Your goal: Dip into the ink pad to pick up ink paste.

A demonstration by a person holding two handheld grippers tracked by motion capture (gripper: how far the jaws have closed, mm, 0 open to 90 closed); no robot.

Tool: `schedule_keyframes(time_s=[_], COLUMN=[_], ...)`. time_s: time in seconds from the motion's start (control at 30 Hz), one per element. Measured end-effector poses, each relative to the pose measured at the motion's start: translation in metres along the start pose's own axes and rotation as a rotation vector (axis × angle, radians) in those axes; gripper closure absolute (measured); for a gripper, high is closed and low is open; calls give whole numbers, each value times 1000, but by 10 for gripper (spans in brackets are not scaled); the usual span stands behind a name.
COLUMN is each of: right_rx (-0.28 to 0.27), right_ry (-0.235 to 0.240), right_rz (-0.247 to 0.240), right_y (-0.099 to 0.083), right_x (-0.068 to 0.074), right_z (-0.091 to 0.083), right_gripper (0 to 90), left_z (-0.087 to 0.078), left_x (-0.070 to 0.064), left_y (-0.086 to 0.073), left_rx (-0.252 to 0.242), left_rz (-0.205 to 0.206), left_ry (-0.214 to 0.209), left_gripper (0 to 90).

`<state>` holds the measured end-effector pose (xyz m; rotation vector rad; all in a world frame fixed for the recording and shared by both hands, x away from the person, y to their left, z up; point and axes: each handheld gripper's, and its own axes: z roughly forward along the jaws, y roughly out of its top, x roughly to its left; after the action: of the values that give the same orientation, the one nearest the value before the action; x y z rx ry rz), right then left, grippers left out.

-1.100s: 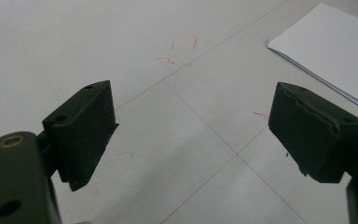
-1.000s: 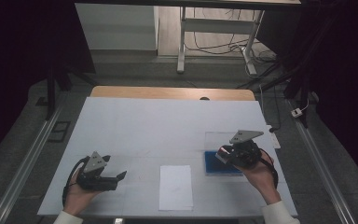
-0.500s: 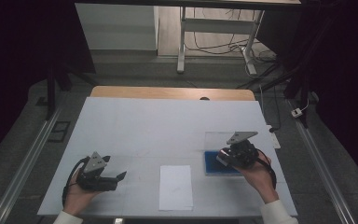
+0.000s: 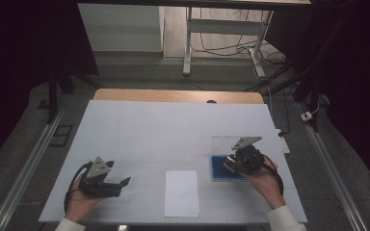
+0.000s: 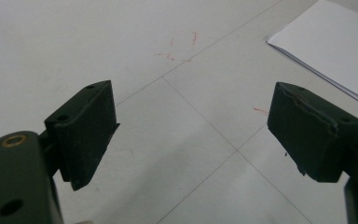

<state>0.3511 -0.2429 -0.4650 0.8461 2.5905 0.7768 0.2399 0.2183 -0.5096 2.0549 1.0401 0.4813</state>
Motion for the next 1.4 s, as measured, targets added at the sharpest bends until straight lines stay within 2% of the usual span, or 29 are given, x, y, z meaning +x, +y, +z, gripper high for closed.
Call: schedule_keyframes(time_s=[0.27, 0.47, 0.57, 0.97, 1.4], right_rx=[28, 92, 97, 61, 52], right_ry=[6, -15, -20, 2, 3], right_rz=[18, -4, -7, 12, 15], right_y=[0, 5, 6, 0, -1], right_x=[-3, 1, 2, -2, -1], right_z=[1, 6, 6, 7, 7], right_gripper=[703, 708, 708, 709, 710], left_z=[-1, -1, -1, -1, -1], left_x=[0, -1, -1, -3, -3], left_y=[0, 0, 0, 0, 0], left_rx=[-2, 0, 2, 3, 2], left_rz=[-2, 2, 0, 1, 7], left_ry=[3, 1, 2, 1, 1], left_gripper=[157, 158, 159, 160, 161])
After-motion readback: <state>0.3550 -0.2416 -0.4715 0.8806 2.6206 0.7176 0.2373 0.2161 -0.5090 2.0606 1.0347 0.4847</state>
